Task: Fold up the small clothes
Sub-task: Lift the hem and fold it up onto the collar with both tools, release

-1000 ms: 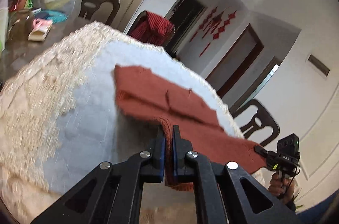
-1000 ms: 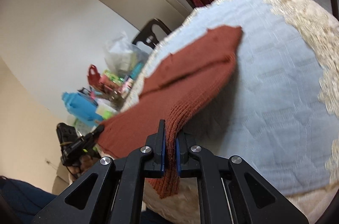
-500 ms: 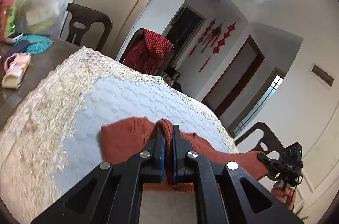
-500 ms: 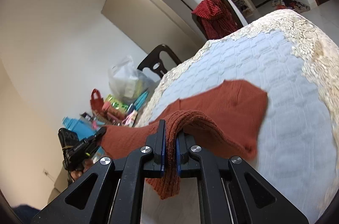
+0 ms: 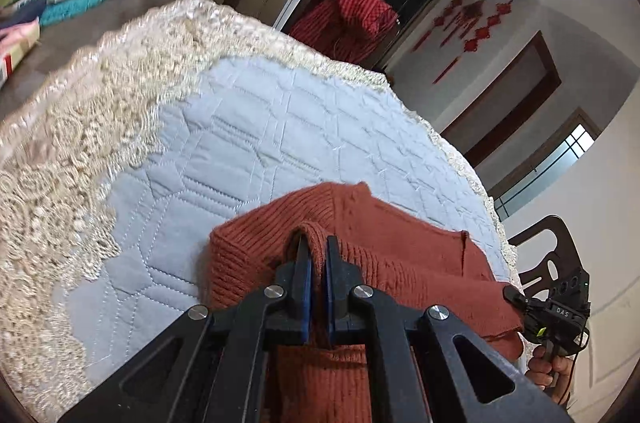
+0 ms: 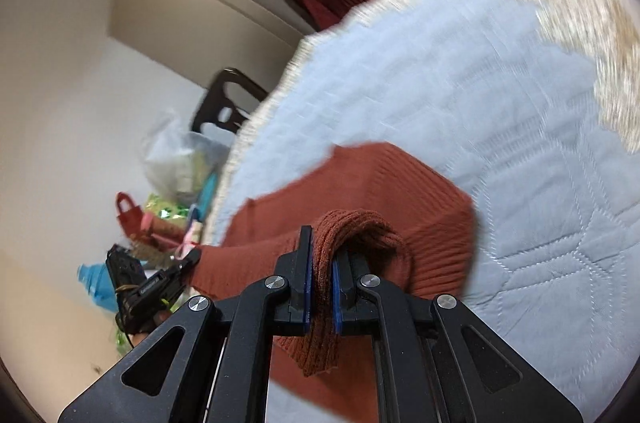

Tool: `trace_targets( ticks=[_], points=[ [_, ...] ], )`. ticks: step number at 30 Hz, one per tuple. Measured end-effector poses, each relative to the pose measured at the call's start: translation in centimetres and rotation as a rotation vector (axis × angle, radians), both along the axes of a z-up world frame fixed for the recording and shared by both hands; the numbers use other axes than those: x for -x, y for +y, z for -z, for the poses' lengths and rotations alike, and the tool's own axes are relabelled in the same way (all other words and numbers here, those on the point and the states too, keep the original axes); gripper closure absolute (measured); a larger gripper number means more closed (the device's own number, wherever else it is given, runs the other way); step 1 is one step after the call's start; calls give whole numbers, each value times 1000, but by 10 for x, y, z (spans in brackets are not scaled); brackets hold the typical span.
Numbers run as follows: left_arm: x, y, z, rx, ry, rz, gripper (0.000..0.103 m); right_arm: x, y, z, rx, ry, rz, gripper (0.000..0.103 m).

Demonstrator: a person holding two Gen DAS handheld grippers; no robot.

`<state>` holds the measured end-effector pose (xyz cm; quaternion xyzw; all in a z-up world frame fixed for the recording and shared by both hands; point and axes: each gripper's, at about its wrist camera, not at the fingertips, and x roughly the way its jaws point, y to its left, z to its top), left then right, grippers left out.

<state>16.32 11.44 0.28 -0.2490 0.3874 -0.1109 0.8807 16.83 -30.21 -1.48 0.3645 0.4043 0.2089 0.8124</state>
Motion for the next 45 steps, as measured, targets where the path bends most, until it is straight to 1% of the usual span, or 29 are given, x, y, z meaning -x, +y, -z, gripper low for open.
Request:
trace_targets(
  ticks=[1,5,7,11,14,15,17,18,19,21,22,23,26,28,31,34,37,41,44,45],
  points=[
    [0,0,-1,-1,-2,-1,96,-1,-1,2,-2,6,-4,96],
    [-4,1,-8,2,-14,-5,96,-8,-2,-7,-6,-7,-17,94],
    [-9,1,-6,1,-1,-13,96,-16,-3,-7,-23,-2,-17,93],
    [-20,3,7,31,60,-34,96,-31,-3,5,-57,45,-11,93],
    [-22,4,6,48,62,-33,95,-35,-6,7,-96,57,-4,93],
    [-21,4,5,51,55,-35,92,-36,-7,7,-109,62,-3,92],
    [-18,6,0,63,34,-42,82,-37,-9,8,-150,82,-7,86],
    [-16,8,-4,64,20,-58,70,-38,-11,8,-177,89,-8,81],
    [-15,11,-6,65,4,-75,65,-38,-13,8,-232,87,-4,73],
    [-13,16,-11,74,-21,-102,65,-38,-17,7,-309,65,7,62],
    [-11,18,-13,74,-24,-116,65,-38,-17,6,-324,58,13,59],
    [-11,19,-15,71,-27,-122,65,-37,-19,4,-326,49,26,59],
    [-2,18,-23,50,-53,-121,65,-32,-21,-4,-272,14,54,59],
    [4,17,-26,42,-68,-115,65,-30,-22,-5,-284,-2,62,59],
    [11,11,-29,50,-75,-90,65,-26,-24,-9,-272,-15,78,59],
    [19,1,-28,52,-66,-49,65,-29,-21,-14,-280,-27,66,59],
    [26,-7,-23,61,-45,-15,65,-42,-15,-20,-270,-47,38,59],
    [29,-17,-17,54,-21,21,65,-58,-12,-21,-247,-31,41,59],
    [32,-21,-17,32,-23,33,65,-53,-13,-22,-243,-41,52,59],
    [32,-22,-16,24,-23,36,63,-49,-14,-22,-244,-49,51,59]
  ],
)
